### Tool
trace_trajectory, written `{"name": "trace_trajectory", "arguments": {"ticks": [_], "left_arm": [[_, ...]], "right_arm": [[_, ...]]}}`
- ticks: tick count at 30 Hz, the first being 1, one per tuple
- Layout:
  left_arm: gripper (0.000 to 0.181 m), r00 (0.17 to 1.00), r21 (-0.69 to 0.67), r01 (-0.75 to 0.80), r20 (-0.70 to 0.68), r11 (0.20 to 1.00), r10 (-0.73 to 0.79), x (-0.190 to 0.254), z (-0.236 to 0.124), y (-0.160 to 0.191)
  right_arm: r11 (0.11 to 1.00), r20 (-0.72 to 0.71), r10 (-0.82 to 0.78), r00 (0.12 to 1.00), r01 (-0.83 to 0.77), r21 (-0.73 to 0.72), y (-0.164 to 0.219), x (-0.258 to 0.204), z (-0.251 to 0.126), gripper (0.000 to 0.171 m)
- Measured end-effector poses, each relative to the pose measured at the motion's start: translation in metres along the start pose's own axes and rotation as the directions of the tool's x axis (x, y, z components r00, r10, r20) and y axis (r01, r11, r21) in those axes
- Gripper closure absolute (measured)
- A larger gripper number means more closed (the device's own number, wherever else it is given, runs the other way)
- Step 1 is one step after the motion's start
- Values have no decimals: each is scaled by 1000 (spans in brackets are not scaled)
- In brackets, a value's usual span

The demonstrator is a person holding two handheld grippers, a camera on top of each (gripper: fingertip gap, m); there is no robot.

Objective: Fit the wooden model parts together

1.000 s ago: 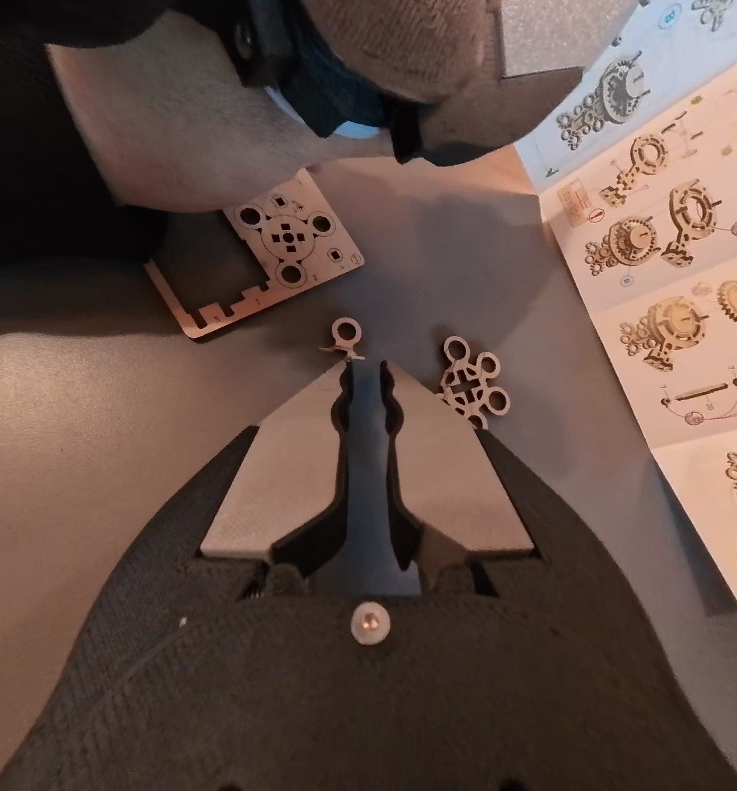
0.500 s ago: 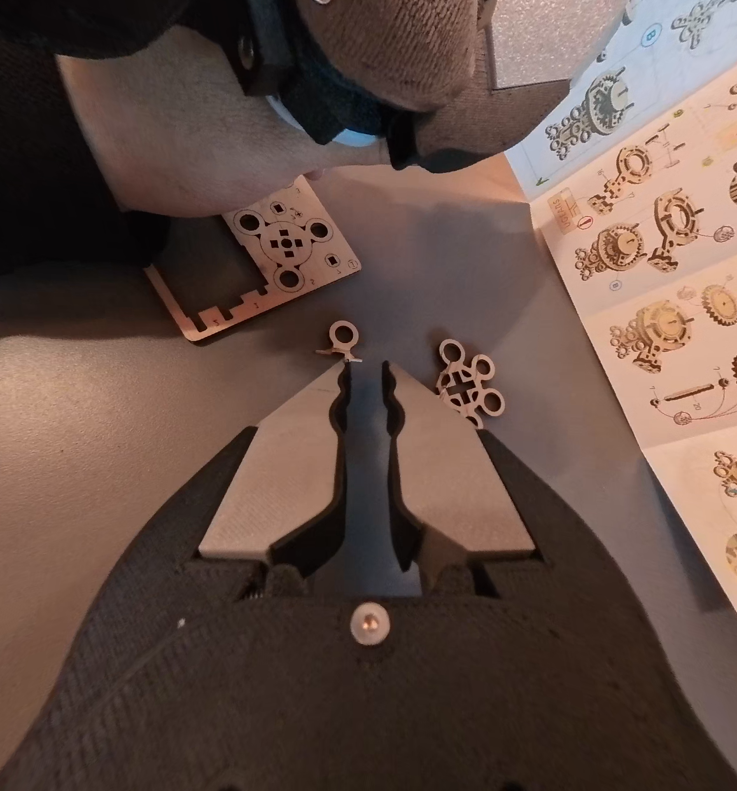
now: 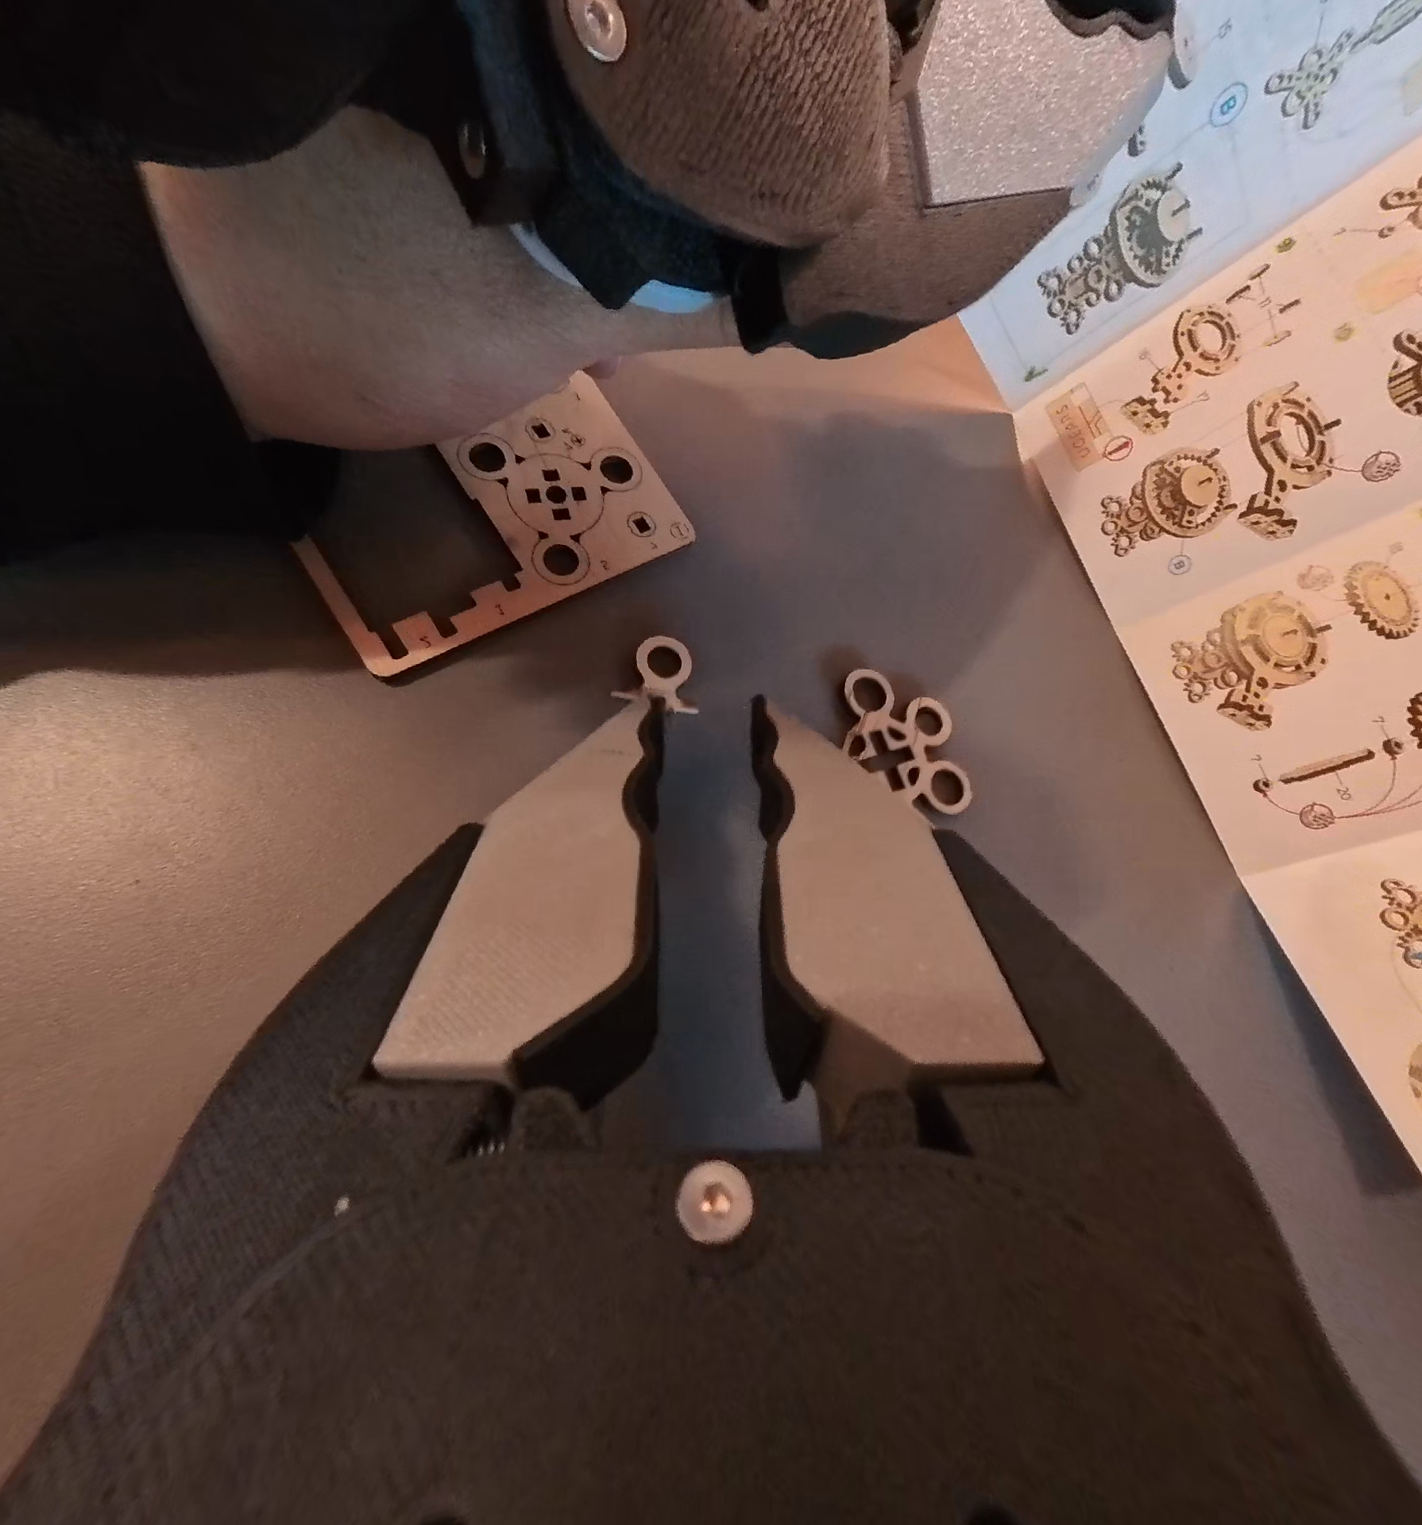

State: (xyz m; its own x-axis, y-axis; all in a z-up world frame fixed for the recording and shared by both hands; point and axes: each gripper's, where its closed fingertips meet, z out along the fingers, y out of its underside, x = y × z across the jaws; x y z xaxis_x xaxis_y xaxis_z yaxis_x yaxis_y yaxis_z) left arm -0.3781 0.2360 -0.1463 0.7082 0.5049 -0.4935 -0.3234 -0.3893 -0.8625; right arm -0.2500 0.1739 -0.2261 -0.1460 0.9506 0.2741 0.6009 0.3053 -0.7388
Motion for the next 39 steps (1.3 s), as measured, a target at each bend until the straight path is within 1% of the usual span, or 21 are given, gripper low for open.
{"name": "trace_trajectory", "arguments": {"ticks": [4, 7, 11, 13, 17, 20, 23, 24, 26, 32, 36, 39], "left_arm": [[181, 1000, 1, 0, -2, 1000, 0, 0, 0, 0], [181, 1000, 2, 0, 0, 1000, 0, 0, 0, 0], [181, 1000, 1, 9, -2, 1000, -9, 0, 0, 0], [181, 1000, -1, 10, -2, 1000, -10, 0, 0, 0], [181, 1000, -1, 9, -1, 1000, -9, 0, 0, 0], [181, 1000, -1, 12, -3, 1000, -12, -1, 0, 0], [181, 1000, -2, 12, -2, 1000, -12, -1, 0, 1], [181, 1000, -2, 14, -2, 1000, -14, -2, 0, 1], [181, 1000, -2, 19, -2, 1000, -19, -2, 0, 1], [181, 999, 3, 36, 7, 999, -36, -7, -1, 0], [181, 998, 10, 54, 11, 998, -54, -10, -2, 0], [181, 998, 9, 62, 13, 998, -62, -13, -2, 1]], "right_arm": [[999, 50, 19, 999, -21, 31, -5, -6, -2, 141], [999, 66, 6, 998, -10, 54, -10, -11, -3, 141], [1000, 47, 0, 999, 0, 0, -4, -9, 3, 140], [1000, 50, 15, 999, -14, -25, 0, -8, 6, 146], [998, 54, 34, 998, -31, -54, 6, -5, 6, 164], [997, 53, 43, 998, -40, -61, 8, -4, 4, 170], [997, 51, 65, 997, -62, -47, 8, -1, 2, 171], [997, 48, 74, 996, -73, -34, 7, 1, 0, 170], [996, 39, 92, 995, -92, -14, 4, 4, -1, 161], [987, 1, 155, 988, -154, 54, -4, 18, -7, 149], [963, -80, 243, 967, -231, 136, -12, 41, -16, 148], [936, -79, 313, 947, -292, 198, -17, 51, -23, 138]]}}
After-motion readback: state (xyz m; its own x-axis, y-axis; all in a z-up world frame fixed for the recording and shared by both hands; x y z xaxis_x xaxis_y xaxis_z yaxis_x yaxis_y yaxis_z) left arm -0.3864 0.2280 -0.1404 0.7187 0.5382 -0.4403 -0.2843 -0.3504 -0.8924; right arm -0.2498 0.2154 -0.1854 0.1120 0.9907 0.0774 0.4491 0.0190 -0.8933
